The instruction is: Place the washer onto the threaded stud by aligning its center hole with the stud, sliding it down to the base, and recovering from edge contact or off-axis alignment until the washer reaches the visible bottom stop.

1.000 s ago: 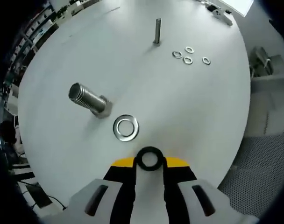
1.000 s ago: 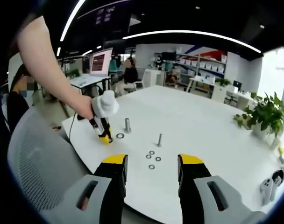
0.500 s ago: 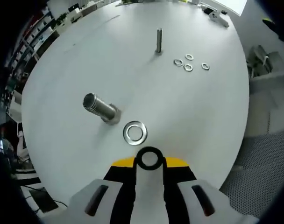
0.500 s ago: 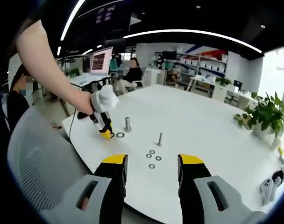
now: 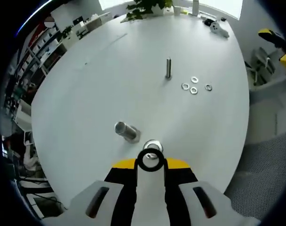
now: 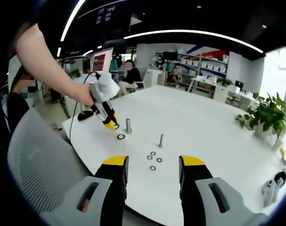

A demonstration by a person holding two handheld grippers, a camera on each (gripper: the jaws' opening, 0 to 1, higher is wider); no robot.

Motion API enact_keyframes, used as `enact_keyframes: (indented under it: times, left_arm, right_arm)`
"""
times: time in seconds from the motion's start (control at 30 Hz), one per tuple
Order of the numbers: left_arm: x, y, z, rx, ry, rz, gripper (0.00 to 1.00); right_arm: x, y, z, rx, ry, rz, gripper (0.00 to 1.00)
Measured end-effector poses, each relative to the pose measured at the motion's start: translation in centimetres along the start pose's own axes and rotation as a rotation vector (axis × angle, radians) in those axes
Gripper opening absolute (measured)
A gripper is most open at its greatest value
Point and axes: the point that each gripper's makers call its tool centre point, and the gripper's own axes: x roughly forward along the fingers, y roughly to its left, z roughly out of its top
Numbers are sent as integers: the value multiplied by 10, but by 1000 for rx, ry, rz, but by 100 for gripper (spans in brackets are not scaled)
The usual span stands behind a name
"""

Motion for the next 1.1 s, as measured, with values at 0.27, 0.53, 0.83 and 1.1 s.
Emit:
enact_keyframes:
  times: [0.27, 0.53, 0.83, 1.1]
  left_arm:
    - [-9, 19, 23, 41, -37, 38, 19]
    - [-5, 32, 34, 48, -34, 52, 19]
    - [6, 38, 40, 45, -27, 49, 19]
    - [13, 38, 37, 60, 1, 37, 19]
  right_arm:
    - [0, 0, -1, 0, 2, 1, 45]
    - [0, 0, -1, -1, 6, 0, 45]
    - [0, -1, -2, 3, 7, -7, 45]
    - [0, -2, -2, 4, 10, -11, 45]
